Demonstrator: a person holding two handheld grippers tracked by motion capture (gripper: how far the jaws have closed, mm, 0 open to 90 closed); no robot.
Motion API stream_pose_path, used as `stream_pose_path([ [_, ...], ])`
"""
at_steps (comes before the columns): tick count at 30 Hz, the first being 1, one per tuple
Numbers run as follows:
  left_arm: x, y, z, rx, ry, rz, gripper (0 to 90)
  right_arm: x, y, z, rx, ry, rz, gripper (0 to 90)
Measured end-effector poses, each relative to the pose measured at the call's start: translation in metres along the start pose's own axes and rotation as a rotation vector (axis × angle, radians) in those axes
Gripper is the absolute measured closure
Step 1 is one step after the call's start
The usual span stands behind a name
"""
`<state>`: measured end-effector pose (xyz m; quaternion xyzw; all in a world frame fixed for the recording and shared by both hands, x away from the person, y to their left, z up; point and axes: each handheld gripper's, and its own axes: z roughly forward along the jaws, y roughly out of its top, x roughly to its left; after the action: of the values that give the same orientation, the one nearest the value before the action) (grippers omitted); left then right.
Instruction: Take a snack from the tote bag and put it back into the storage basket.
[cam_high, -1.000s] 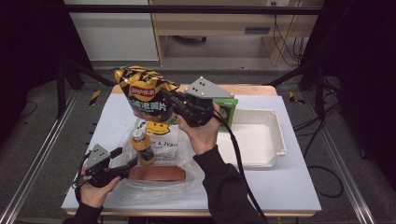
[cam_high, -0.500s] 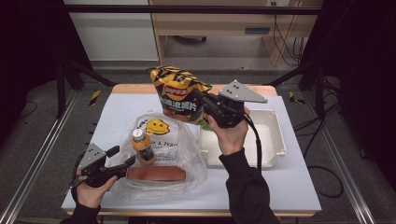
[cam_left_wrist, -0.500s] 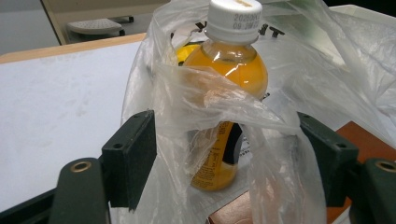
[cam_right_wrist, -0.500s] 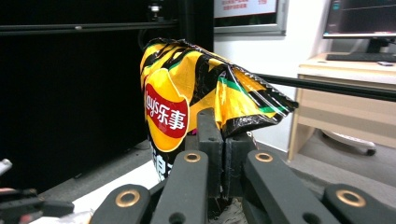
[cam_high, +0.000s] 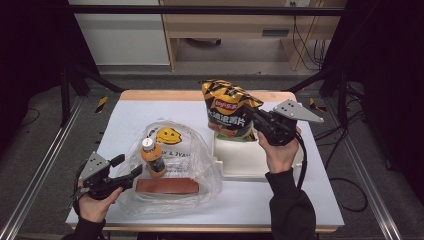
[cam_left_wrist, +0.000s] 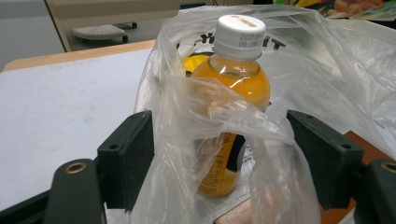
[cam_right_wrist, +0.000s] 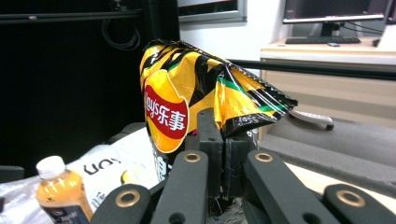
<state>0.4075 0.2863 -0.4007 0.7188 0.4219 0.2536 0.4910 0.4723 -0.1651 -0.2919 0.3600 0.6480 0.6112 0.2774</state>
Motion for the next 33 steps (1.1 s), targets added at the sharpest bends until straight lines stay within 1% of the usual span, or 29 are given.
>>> stream_pose_path([
  [6, 0.001, 0.001, 0.000, -0.004, 0.000, -0.004, 23.1, -0.021, -0.011, -0.017, 0.019, -0.038, 0.006, 88.9],
  [7, 0.001, 0.001, 0.000, -0.004, 0.000, -0.004, 23.0, -0.021, -0.011, -0.017, 0.019, -0.038, 0.006, 88.9],
  [8, 0.001, 0.001, 0.000, -0.005, 0.000, -0.006, 22.9, -0.027, -0.015, -0.022, 0.019, -0.052, 0.016, 88.9],
  [9, 0.001, 0.001, 0.000, -0.005, 0.000, -0.006, 22.8, -0.027, -0.015, -0.022, 0.019, -0.052, 0.016, 88.9],
  [10, 0.001, 0.001, -0.001, -0.007, 0.001, -0.008, 22.8, -0.034, -0.018, -0.027, 0.020, -0.067, 0.020, 88.9],
  [11, 0.001, 0.001, -0.001, -0.007, 0.001, -0.008, 22.7, -0.034, -0.018, -0.027, 0.020, -0.067, 0.020, 88.9],
  [13, 0.002, 0.001, -0.001, -0.008, 0.003, -0.008, 22.6, -0.043, -0.023, -0.033, 0.021, -0.089, 0.036, 88.9],
  [18, 0.001, 0.001, 0.000, -0.006, 0.003, -0.005, 22.3, -0.056, -0.032, -0.041, 0.033, -0.117, 0.046, 88.9],
  [19, 0.001, 0.001, 0.000, -0.004, 0.004, -0.004, 22.3, -0.056, -0.032, -0.041, 0.033, -0.117, 0.046, 88.9],
  [20, 0.001, 0.001, 0.000, -0.005, 0.004, -0.003, 22.2, -0.061, -0.036, -0.043, 0.036, -0.128, 0.053, 88.9],
  [22, 0.001, 0.001, 0.000, -0.005, 0.004, -0.003, 22.2, -0.063, -0.037, -0.044, 0.038, -0.133, 0.052, 88.9],
  [23, 0.001, 0.001, 0.000, -0.005, 0.005, -0.003, 22.2, -0.067, -0.040, -0.047, 0.042, -0.141, 0.058, 88.9],
  [28, 0.002, 0.001, 0.000, -0.004, 0.006, -0.003, 22.0, -0.075, -0.045, -0.051, 0.055, -0.157, 0.064, 88.9],
  [29, 0.002, 0.001, 0.001, -0.002, 0.007, -0.004, 22.0, -0.079, -0.049, -0.053, 0.060, -0.165, 0.067, 88.9],
  [32, 0.002, 0.001, 0.001, -0.001, 0.008, -0.004, 21.9, -0.085, -0.054, -0.056, 0.069, -0.180, 0.081, 88.9],
  [33, 0.002, 0.001, 0.001, 0.000, 0.009, -0.005, 21.9, -0.085, -0.054, -0.056, 0.069, -0.180, 0.081, 88.9],
])
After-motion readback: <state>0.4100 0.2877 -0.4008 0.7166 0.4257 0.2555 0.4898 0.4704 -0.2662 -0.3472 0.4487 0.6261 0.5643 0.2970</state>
